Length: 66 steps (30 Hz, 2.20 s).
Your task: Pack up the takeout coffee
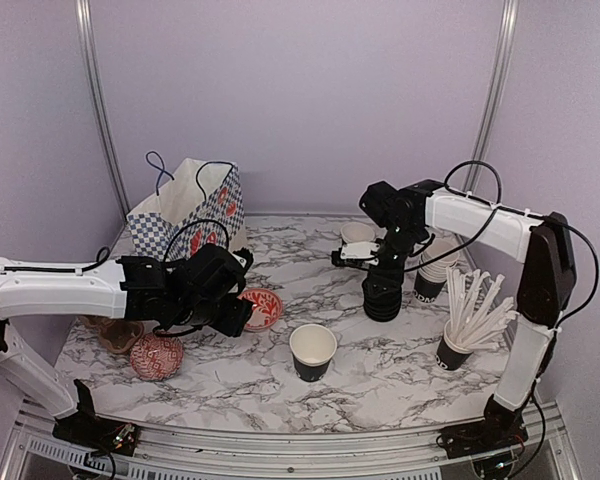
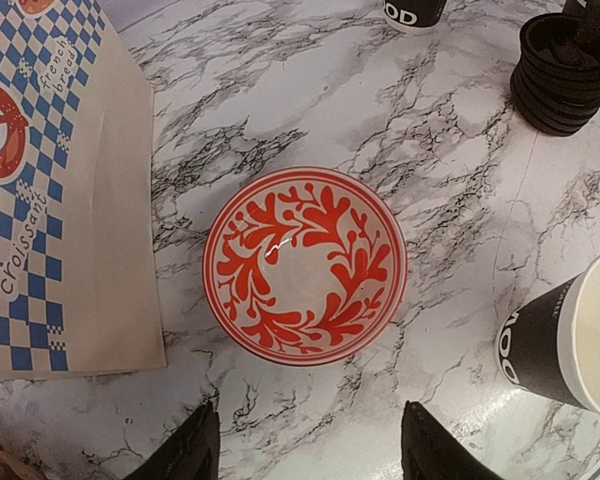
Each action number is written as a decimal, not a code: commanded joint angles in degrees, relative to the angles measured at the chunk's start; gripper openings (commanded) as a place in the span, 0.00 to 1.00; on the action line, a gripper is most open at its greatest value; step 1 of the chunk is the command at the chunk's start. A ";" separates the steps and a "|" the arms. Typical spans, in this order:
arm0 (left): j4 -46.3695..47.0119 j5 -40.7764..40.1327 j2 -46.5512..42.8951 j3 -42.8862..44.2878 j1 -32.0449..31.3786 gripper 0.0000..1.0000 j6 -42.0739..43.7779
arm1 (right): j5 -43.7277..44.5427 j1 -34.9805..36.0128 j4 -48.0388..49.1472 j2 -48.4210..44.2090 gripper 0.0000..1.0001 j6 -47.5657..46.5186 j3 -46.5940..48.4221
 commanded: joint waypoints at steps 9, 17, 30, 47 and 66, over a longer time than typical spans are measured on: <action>1.55 0.31 -0.72 -1.23 0.18 0.62 0.96 | 0.21 -0.44 -3.78 2.98 0.29 2.57 2.85; 1.95 0.29 -0.52 -1.87 0.18 0.62 0.90 | -0.49 -0.49 -4.88 3.54 0.15 2.84 4.35; 2.23 0.92 0.91 -1.08 0.18 0.62 1.58 | -0.77 -0.60 -5.12 3.04 0.19 3.30 3.55; 2.21 1.01 0.52 -1.43 0.18 0.62 1.56 | 0.48 -0.94 -4.83 4.56 0.20 3.89 3.32; 2.26 1.18 0.96 -0.46 0.15 0.62 2.18 | -1.33 -1.02 -5.36 2.01 0.02 4.51 4.90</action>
